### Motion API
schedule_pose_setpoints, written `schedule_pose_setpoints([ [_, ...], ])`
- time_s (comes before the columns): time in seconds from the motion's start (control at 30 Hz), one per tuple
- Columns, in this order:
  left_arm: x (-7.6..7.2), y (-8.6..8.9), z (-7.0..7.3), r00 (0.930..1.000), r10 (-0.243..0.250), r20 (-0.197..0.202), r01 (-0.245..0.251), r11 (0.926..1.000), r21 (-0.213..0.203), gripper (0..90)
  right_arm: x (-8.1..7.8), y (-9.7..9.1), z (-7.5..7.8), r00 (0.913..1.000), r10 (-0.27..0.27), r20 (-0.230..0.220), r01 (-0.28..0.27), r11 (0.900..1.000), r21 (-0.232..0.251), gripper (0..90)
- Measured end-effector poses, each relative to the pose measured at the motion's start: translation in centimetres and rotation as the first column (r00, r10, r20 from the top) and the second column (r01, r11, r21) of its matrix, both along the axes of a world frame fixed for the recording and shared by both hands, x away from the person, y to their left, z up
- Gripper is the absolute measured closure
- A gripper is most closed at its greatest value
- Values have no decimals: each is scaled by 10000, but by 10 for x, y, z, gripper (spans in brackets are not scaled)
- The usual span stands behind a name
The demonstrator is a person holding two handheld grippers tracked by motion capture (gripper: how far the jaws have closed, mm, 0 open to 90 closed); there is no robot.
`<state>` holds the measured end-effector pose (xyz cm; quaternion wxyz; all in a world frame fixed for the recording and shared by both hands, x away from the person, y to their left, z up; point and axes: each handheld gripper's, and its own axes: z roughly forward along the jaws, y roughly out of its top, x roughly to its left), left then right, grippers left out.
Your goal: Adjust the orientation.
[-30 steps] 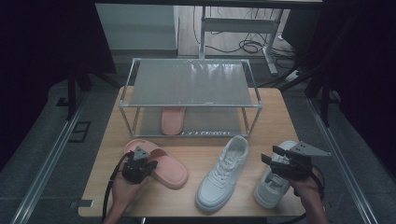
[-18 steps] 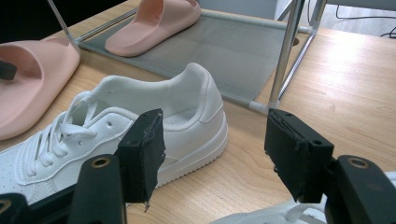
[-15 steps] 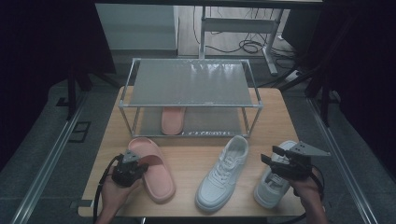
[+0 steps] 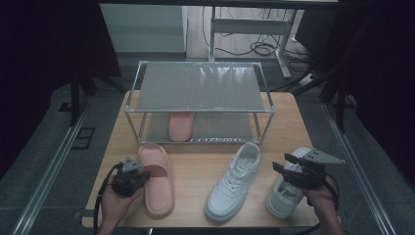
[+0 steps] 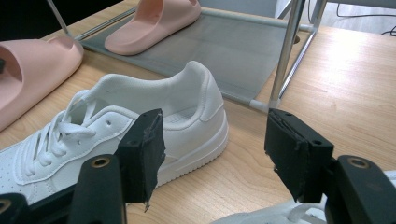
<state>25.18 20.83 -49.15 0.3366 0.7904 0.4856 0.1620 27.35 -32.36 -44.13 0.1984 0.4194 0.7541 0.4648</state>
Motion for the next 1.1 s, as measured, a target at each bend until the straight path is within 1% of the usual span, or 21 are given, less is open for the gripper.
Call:
schedule_pose_setpoints([
  [0.07, -3, 3, 3, 9999, 106, 126, -106, 9999, -29, 900, 0, 0, 0, 10000, -35, 9, 35, 10000, 23, 381],
  [0.1, -8, 11, 8, 9991, 287, 307, -283, 9995, -141, 900, 0, -1, 0, 10000, -86, 30, 86, 10000, 40, 381],
  [0.13, -8, 11, 8, 9991, 287, 307, -283, 9995, -141, 900, 0, -1, 0, 10000, -86, 30, 86, 10000, 40, 381],
  [0.2, -11, 20, 13, 9976, 509, 473, -497, 9984, -265, 900, 0, -2, 0, 10000, -89, 28, 89, 9999, 46, 382],
  [0.23, -11, 29, 16, 9957, 752, 537, -729, 9964, -440, 900, 0, -2, 0, 9999, -103, 40, 103, 9999, 43, 382],
  [0.33, -7, 36, 15, 9943, 934, 523, -903, 9942, -583, 900, 0, -1, 0, 9999, -102, 54, 102, 9999, 49, 382],
  [0.37, -1, 42, 13, 9927, 1082, 527, -1050, 9926, -604, 900, -1, -1, 1, 10000, -73, 57, 73, 10000, 19, 382],
  [0.43, 8, 46, 8, 9930, 1123, 378, -1101, 9923, -573, 900, -1, -1, 1, 9999, -69, 82, 69, 10000, 5, 382],
  [0.47, 8, 46, 8, 9930, 1123, 378, -1101, 9923, -573, 900, -1, -1, 1, 9999, -69, 82, 69, 10000, 5, 382],
  [0.5, 17, 49, 4, 9927, 1183, 249, -1167, 9915, -571, 900, 0, -1, 1, 9999, -112, 72, 112, 9999, 30, 382],
  [0.53, 17, 49, 4, 9927, 1183, 249, -1167, 9915, -571, 900, 0, -1, 1, 9999, -112, 72, 112, 9999, 30, 382],
  [0.57, 26, 50, -1, 9925, 1223, 68, -1218, 9911, -531, 900, 0, -1, 0, 9998, -168, 87, 168, 9999, 30, 382],
  [0.6, 26, 50, -1, 9925, 1223, 68, -1218, 9911, -531, 900, 0, -1, 0, 9997, -198, 114, 198, 9998, 34, 383],
  [0.63, 35, 52, -6, 9914, 1303, -119, -1307, 9903, -480, 900, 0, -1, 0, 9997, -203, 121, 203, 9998, 43, 383],
  [0.67, 35, 52, -6, 9914, 1303, -119, -1307, 9903, -480, 900, 0, -1, 0, 9997, -203, 121, 203, 9998, 43, 383],
  [0.7, 41, 55, -9, 9896, 1415, -238, -1426, 9884, -528, 900, 0, -1, 1, 9998, -167, 142, 166, 9999, 23, 383],
  [0.73, 41, 55, -9, 9896, 1415, -238, -1426, 9884, -528, 900, 0, -1, 1, 9998, -167, 142, 166, 9999, 23, 383],
  [0.77, 46, 57, -11, 9896, 1404, -319, -1421, 9880, -608, 900, 0, -2, 1, 9997, -184, 154, 184, 9998, 18, 383],
  [0.93, 57, 57, -15, 9901, 1322, -475, -1348, 9893, -550, 900, 1, -1, -1, 9998, -189, 97, 189, 9998, 27, 383],
  [1.0, 63, 55, -17, 9900, 1302, -537, -1336, 9889, -650, 900, 1, 0, -1, 9998, -146, 99, 146, 9999, 11, 383],
  [1.1, 68, 54, -19, 9902, 1253, -623, -1288, 9901, -561, 900, 0, 0, 0, 9999, -133, 88, 133, 9999, -14, 382],
])
